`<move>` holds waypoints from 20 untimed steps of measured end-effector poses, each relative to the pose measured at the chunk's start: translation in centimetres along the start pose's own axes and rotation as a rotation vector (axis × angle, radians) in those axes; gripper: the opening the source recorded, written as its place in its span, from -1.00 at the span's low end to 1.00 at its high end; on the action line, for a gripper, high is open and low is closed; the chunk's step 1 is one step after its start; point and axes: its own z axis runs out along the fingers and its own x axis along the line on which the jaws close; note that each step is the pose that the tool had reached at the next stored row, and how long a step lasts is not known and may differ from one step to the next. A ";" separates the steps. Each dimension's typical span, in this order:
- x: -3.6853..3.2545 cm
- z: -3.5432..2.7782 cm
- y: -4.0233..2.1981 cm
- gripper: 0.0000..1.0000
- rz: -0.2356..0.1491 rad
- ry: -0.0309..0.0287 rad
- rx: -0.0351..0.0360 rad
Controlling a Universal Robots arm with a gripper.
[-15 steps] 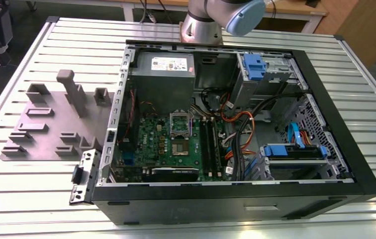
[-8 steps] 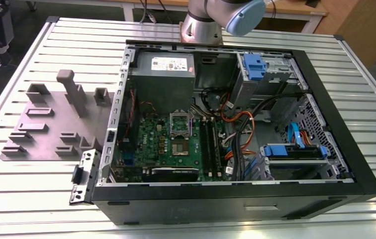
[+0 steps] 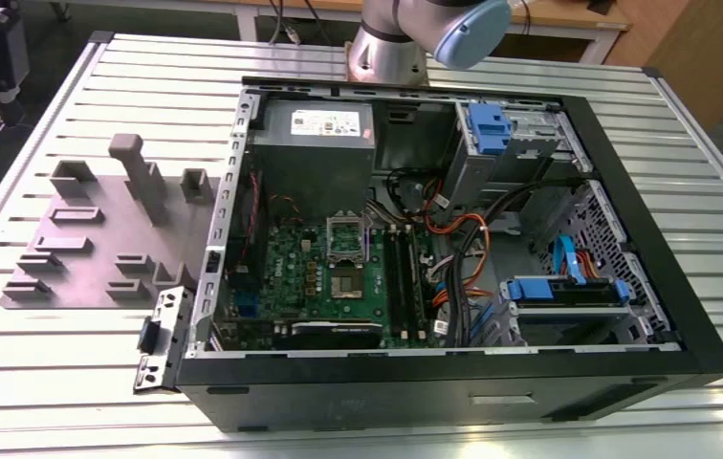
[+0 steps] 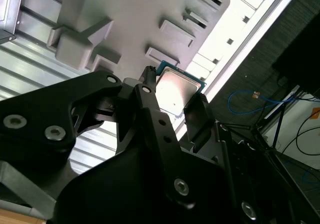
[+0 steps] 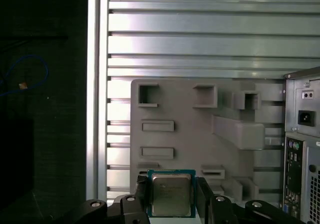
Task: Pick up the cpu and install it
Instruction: 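Pick up the cpu and move it towards the insertion slot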
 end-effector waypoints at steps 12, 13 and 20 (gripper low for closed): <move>-0.55 0.00 0.00 -0.06 0.000 0.0001 0.0000; -0.62 0.00 0.00 -0.06 0.000 -0.0001 -0.0001; -0.90 -0.01 0.00 -0.06 0.000 0.0001 0.0001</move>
